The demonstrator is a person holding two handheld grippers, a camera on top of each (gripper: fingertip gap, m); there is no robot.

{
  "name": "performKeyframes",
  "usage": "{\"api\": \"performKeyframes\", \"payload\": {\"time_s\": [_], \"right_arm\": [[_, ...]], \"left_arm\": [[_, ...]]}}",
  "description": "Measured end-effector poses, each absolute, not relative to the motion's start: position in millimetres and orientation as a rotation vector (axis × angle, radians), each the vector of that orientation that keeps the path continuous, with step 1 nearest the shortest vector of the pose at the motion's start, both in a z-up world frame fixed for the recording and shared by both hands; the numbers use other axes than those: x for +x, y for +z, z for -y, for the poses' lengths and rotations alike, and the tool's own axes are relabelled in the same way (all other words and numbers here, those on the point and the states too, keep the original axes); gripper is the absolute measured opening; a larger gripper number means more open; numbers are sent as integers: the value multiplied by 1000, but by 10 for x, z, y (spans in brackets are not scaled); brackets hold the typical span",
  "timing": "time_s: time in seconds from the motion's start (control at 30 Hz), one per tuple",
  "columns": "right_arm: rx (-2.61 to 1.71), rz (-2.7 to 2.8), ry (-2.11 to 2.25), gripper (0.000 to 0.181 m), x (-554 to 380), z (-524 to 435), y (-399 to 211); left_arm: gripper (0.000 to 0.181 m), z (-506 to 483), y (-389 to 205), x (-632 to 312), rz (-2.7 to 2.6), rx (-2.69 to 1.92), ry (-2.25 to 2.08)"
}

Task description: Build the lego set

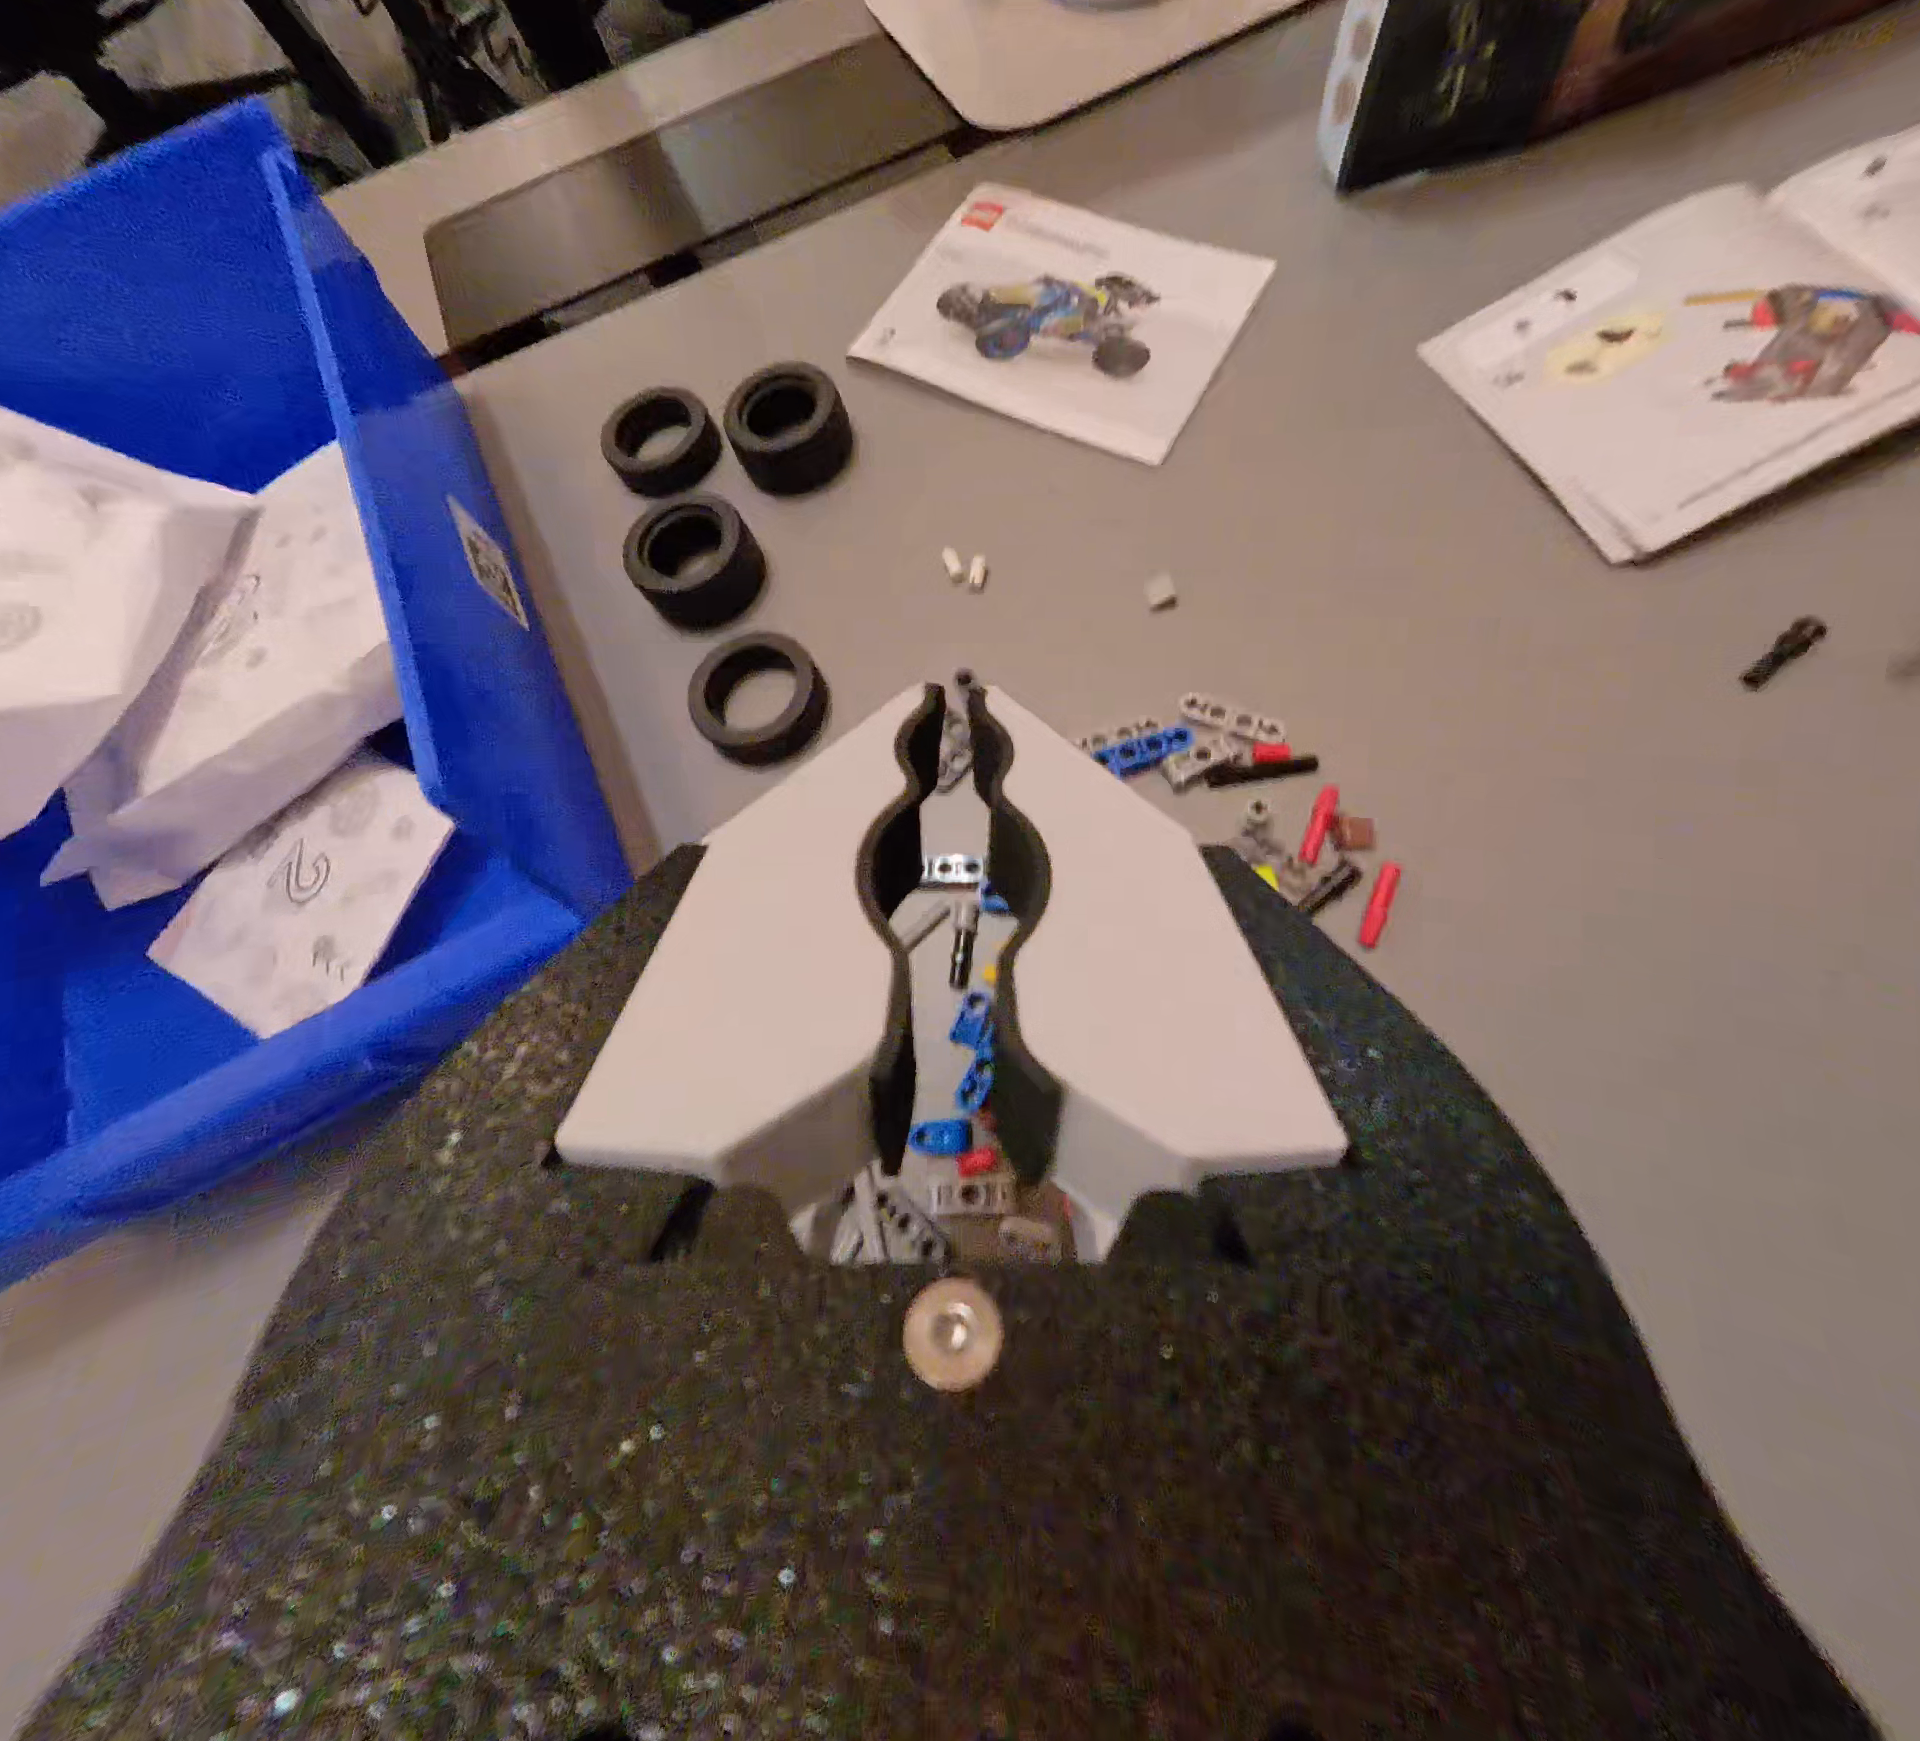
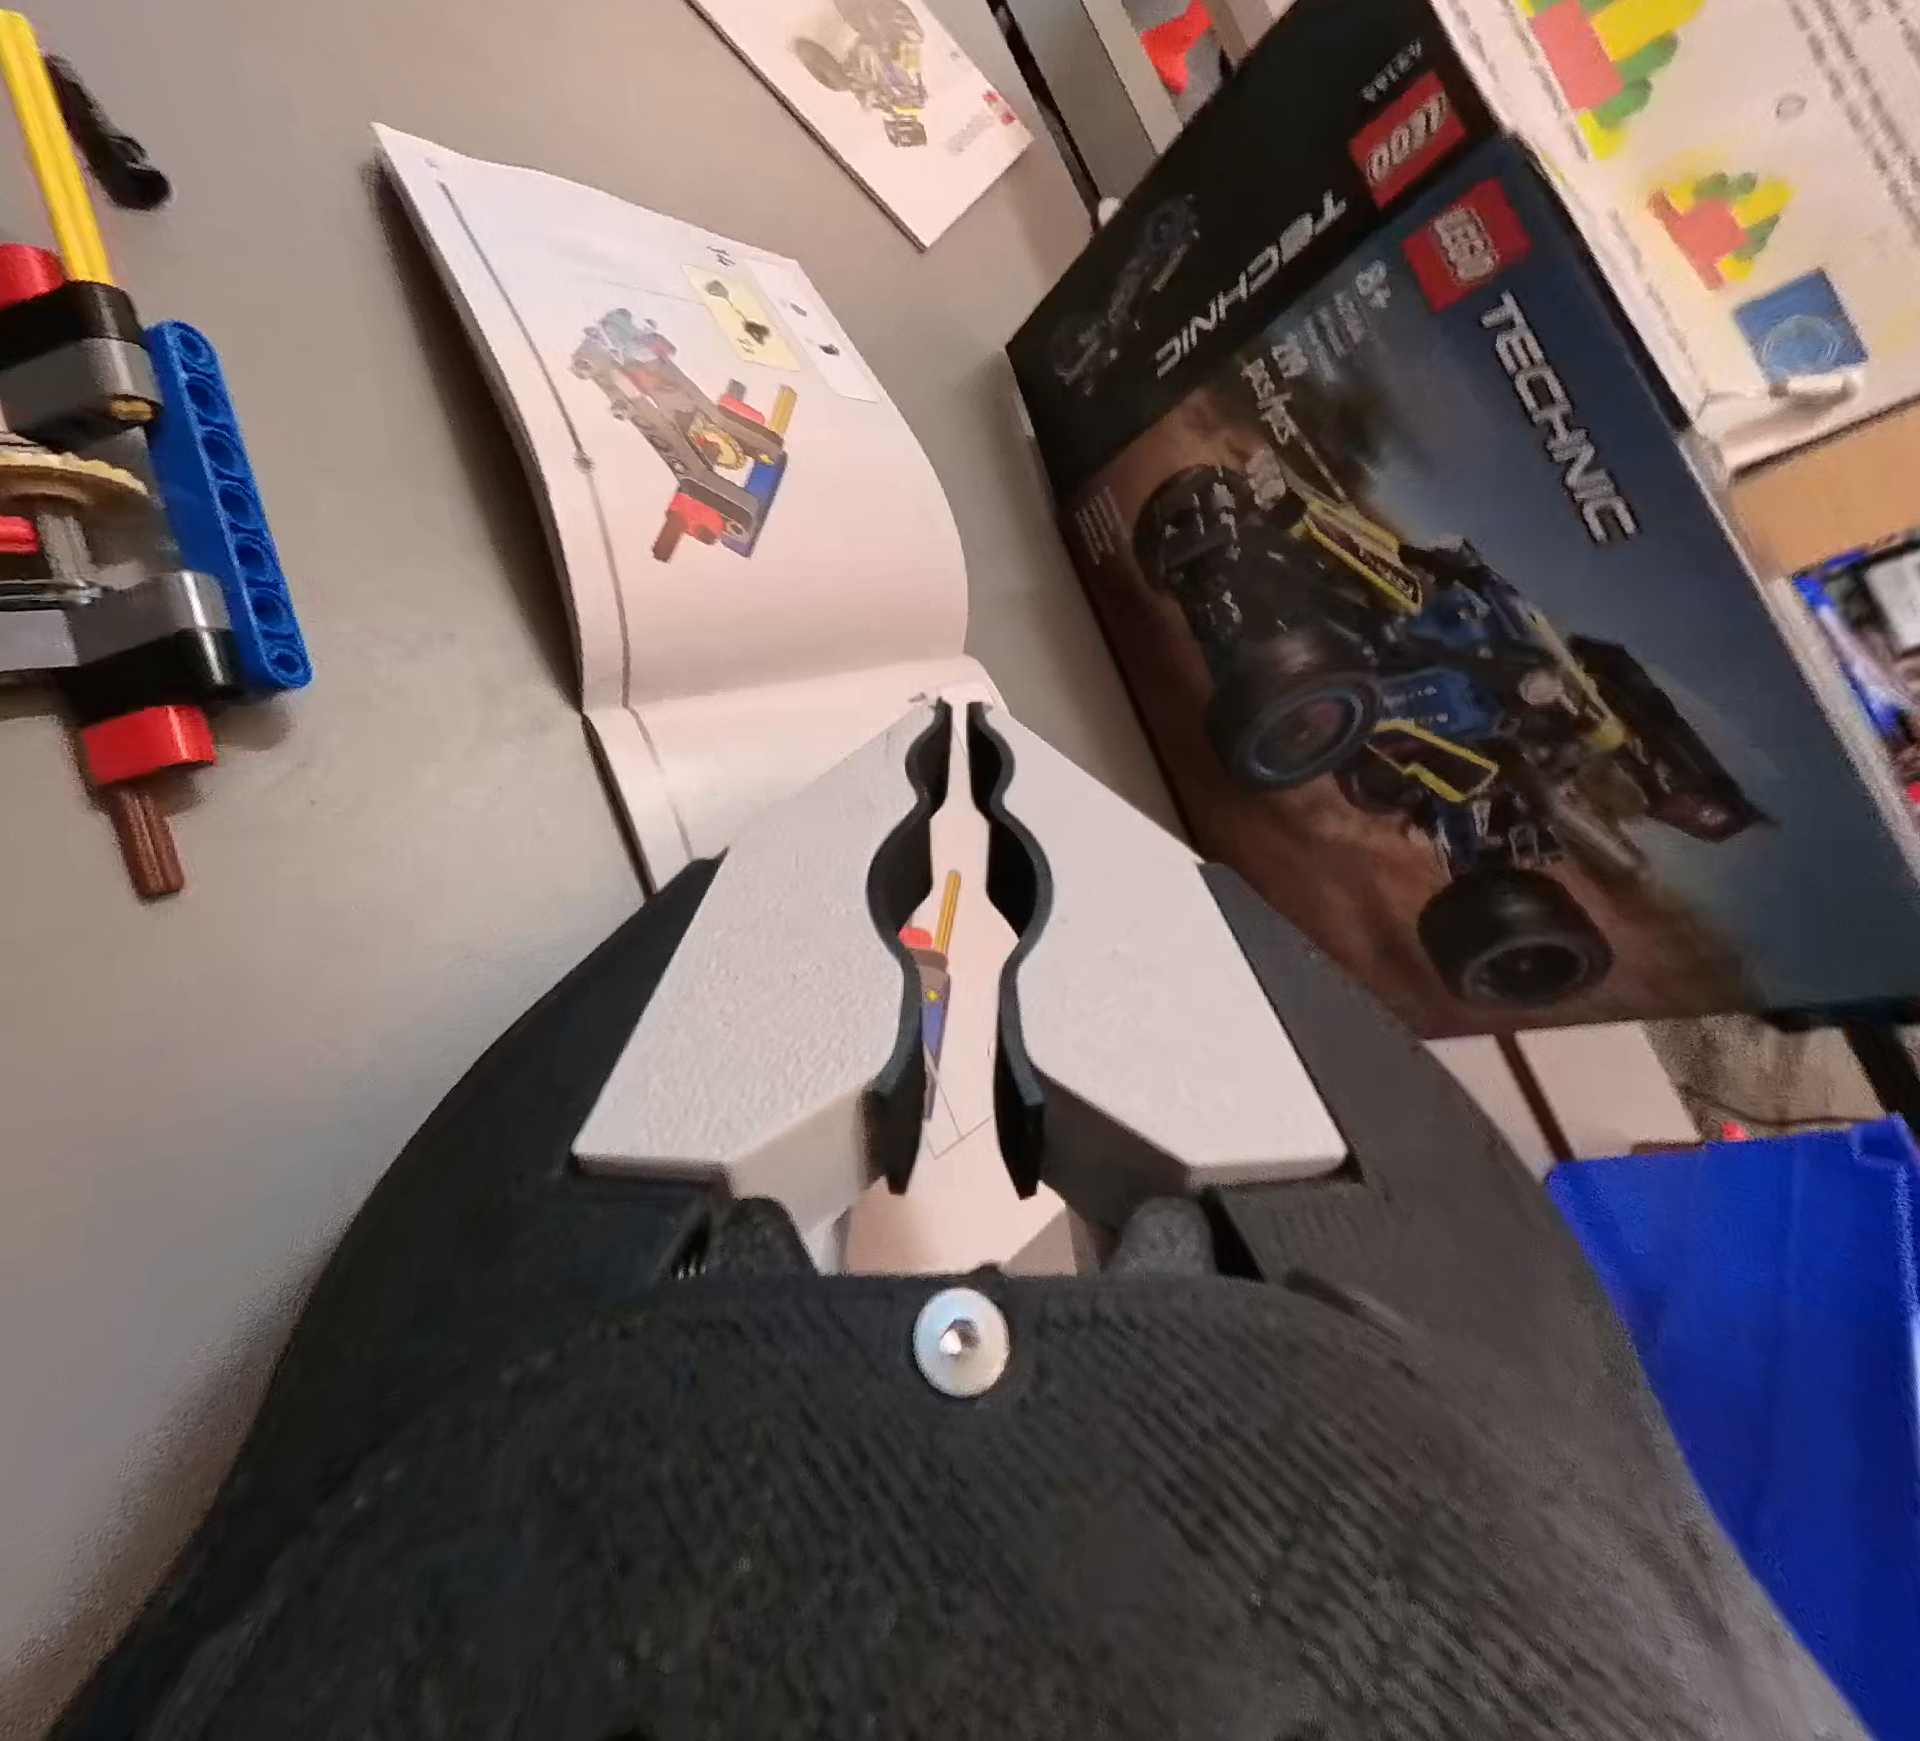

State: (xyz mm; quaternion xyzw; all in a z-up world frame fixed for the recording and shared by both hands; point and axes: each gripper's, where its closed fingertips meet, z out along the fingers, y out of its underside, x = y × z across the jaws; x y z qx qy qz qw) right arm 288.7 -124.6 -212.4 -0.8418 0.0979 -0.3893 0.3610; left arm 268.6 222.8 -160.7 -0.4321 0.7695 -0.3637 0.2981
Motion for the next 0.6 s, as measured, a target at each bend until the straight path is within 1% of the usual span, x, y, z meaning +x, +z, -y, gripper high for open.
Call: {"api": "performKeyframes", "payload": {"time_s": [0.13, 0.23, 0.33, 0.47, 0.6], "right_arm": [[-2128, -341, -944, 4, 2910, 1340, -2119], [-2112, -371, -926, 4, 2903, 1380, -2095], [-2128, -390, -943, 4, 2898, 1436, -2117], [-2165, -372, -962, 4, 2873, 1473, -2174], [-2161, -364, -914, 4, 2816, 1504, -2209]], "left_arm": [[3, -2339, -1896, 2422, -2205, -1128, -867], [3, -2096, -2055, 2395, -2294, -1091, -883], [4, -1795, -2138, 2625, -2325, -1053, -893], [10, -1527, -2393, 2970, -2451, -1016, -813], [15, -1428, -2561, 3081, -2586, -846, -765]]}}
